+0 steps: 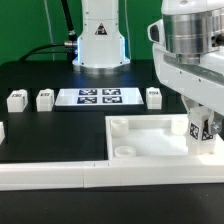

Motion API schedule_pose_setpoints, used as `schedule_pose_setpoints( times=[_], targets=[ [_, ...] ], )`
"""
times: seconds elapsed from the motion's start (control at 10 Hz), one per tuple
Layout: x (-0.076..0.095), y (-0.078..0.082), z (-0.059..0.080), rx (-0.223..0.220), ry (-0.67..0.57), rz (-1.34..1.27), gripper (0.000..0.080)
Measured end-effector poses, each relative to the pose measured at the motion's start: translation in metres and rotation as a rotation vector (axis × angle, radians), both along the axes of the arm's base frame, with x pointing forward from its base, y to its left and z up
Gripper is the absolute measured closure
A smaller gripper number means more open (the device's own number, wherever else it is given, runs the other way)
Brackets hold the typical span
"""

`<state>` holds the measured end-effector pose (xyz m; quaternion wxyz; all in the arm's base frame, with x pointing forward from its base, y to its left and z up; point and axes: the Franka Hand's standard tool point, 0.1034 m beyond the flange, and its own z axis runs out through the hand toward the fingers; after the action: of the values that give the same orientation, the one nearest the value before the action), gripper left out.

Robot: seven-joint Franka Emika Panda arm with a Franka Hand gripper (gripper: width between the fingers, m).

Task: Assemble square table

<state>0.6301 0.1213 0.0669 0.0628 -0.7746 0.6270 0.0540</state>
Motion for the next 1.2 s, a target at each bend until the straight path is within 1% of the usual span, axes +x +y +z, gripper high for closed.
schedule_pose_setpoints(
  times=[0.2,0.3,0.5,0.8,0.9,1.0,1.1,1.2],
  targets=[
    [0.0002,0.0003,0.0001,0.004,0.014,-0.091,0.0509],
    [0.0015,-0.0004,0.0003,0.019,0.033,-0.234,0.0509],
    [0.002,-0.0004,0.0,0.045,0.038,-0.428,0.0509],
    [0.0016,-0.0006,0.0002,0.042,0.044,-0.532,0.0509],
    [0.0015,-0.0007,0.0002,0.04,0.042,-0.523,0.049],
    [0.001,-0.0002,-0.0006,0.04,0.042,-0.514,0.049],
    [0.0009,0.0001,-0.0008,0.039,0.042,-0.512,0.0306],
    [0.0008,0.0003,-0.001,0.039,0.041,-0.507,0.0306]
  ],
)
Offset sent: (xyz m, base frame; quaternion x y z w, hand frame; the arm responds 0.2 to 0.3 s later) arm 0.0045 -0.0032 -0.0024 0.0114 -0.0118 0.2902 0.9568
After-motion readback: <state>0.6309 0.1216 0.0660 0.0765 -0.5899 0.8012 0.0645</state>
